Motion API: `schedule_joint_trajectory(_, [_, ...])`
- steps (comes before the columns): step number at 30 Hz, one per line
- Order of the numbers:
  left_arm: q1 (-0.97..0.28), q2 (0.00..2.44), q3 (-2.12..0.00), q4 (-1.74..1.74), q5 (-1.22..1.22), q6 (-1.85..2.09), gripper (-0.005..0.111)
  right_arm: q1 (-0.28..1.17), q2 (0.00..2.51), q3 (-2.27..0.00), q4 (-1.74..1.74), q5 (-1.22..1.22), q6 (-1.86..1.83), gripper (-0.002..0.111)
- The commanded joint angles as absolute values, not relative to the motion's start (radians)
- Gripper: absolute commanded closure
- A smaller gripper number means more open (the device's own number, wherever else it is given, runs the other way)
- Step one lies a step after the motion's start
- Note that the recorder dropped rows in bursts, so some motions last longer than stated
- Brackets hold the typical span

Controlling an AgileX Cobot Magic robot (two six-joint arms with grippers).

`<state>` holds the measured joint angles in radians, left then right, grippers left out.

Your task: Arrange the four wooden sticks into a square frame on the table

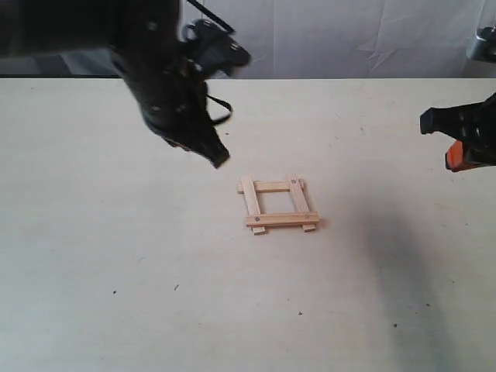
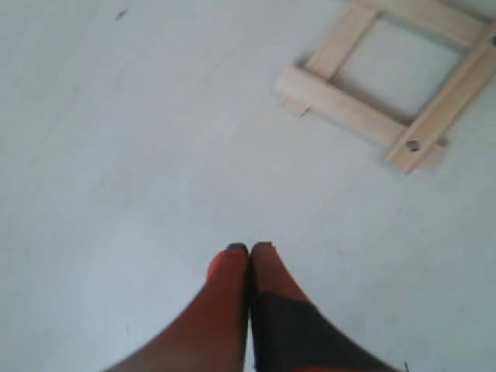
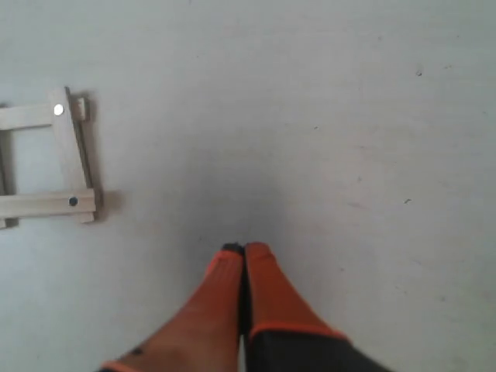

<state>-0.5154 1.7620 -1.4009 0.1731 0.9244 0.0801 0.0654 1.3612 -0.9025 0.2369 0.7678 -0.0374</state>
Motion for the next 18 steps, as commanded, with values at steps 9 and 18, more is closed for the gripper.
schedule_joint_trajectory(9, [-0.43,0.957,-0.911,0.1,0.532,-0.083,0.106,0.061,0.657,-0.597,0.229,0.663,-0.185,0.109])
schedule_joint_trajectory(18, [-0.43,0.513,-0.639,0.147,0.392,-0.085,0.106,0.061,0.173,-0.398,0.223,0.528,-0.189,0.109])
